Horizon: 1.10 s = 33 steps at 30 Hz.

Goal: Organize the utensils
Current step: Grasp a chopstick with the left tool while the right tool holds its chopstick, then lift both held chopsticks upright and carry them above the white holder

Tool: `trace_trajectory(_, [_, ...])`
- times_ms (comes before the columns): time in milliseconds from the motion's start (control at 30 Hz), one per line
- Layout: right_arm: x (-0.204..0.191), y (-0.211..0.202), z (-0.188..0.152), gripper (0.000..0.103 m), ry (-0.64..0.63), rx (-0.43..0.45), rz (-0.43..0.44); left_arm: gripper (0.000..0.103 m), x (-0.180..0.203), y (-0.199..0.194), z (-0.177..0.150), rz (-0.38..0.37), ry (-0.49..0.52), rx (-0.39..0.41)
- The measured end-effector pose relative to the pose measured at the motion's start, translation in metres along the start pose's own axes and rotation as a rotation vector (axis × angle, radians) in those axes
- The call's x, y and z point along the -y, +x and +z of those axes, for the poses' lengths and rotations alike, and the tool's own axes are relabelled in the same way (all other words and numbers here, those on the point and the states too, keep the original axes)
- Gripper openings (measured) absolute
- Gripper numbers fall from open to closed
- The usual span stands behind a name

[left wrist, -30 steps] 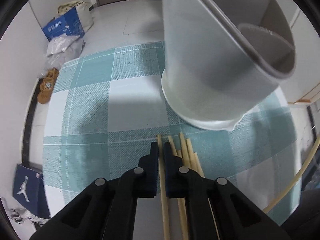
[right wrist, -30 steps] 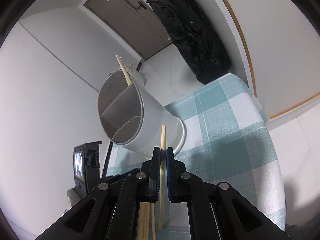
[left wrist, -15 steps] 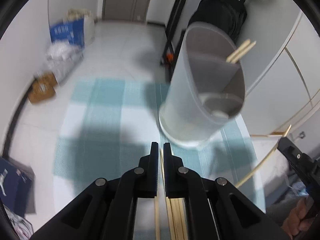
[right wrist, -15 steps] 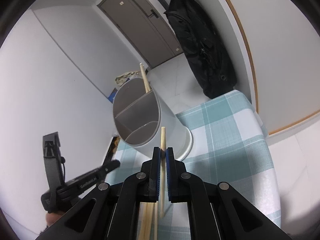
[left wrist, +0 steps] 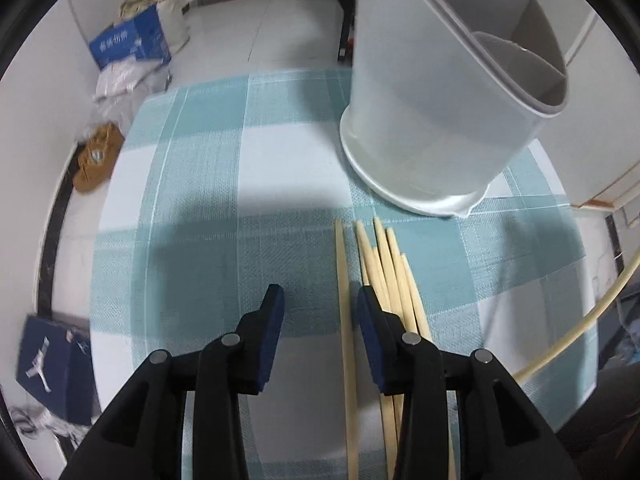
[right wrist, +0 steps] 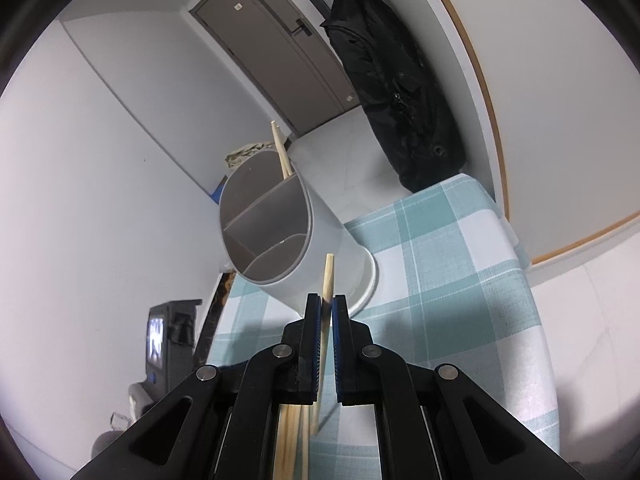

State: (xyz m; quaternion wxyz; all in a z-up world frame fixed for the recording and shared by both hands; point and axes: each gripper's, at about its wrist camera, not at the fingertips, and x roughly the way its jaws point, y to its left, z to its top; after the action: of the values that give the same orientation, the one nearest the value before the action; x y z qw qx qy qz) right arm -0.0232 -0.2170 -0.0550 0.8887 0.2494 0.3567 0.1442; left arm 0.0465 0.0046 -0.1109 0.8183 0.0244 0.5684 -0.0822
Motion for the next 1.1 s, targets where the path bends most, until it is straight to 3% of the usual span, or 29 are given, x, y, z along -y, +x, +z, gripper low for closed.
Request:
trace_trajectory(267, [0.010,0.009,0.004,0.005,0.048,-0.038,0.015,0.033,0.002,0.005,0.009,0.020,0.020,-0.004])
trace_trajectory(333, [0.011,0.011,0.005,0.005,0.049,-0.044,0.014,0.026,0.007,0.007,0.011,0.012,0.025,-0.007])
trace_trajectory(400, [0.012,0.012,0.007,0.005,0.046,-0.047,0.014,0.004,0.009,0.009,0.014,-0.007,0.032,-0.008])
trace_trajectory(600, [0.009,0.012,0.008,0.005,0.026,-0.054,0.005,0.001,0.009,0.011,0.018,-0.058,0.029,0.013])
trace_trajectory(767, [0.002,0.003,0.005,0.005,-0.001,-0.025,0.009,0.001,0.003,-0.028,0.014,-0.123,-0.026,0.151])
trace_trajectory(1100, [-0.031,-0.019,-0.008,0.004,-0.122,0.052,-0.003,0.001,0.009,-0.118,-0.025,-0.117,-0.035,0.418])
